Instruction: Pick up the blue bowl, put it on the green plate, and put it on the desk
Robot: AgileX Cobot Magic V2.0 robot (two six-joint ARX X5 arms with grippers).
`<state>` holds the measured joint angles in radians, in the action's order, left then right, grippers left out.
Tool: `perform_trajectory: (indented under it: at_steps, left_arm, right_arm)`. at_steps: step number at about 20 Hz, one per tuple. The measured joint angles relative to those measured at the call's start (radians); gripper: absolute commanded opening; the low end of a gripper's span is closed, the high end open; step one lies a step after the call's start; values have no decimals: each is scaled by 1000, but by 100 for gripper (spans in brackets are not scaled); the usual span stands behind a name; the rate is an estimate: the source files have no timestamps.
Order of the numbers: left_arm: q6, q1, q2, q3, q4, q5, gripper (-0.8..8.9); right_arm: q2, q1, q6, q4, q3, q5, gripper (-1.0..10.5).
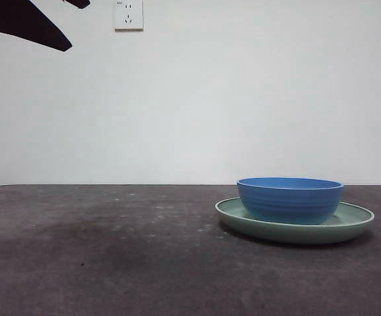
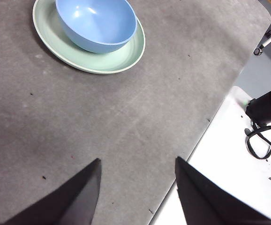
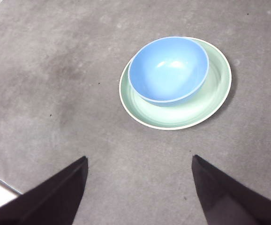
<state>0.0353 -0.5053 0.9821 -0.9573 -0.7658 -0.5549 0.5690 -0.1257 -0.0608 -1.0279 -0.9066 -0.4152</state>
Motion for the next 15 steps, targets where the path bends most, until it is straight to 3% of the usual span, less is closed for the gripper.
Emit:
perform_trajectory:
  at_steps: [5, 10, 15]
  left_arm:
    - [0, 0, 0, 0, -1, 0, 249]
    - [0, 0, 0, 0, -1, 0, 249]
    - [0, 0, 0, 0, -1, 0, 249]
  right_arm:
    - [2, 0, -35, 0, 0, 22, 352]
    - [107, 4, -135, 41, 0, 249, 352]
    - [349, 53, -153, 251, 0, 201, 350]
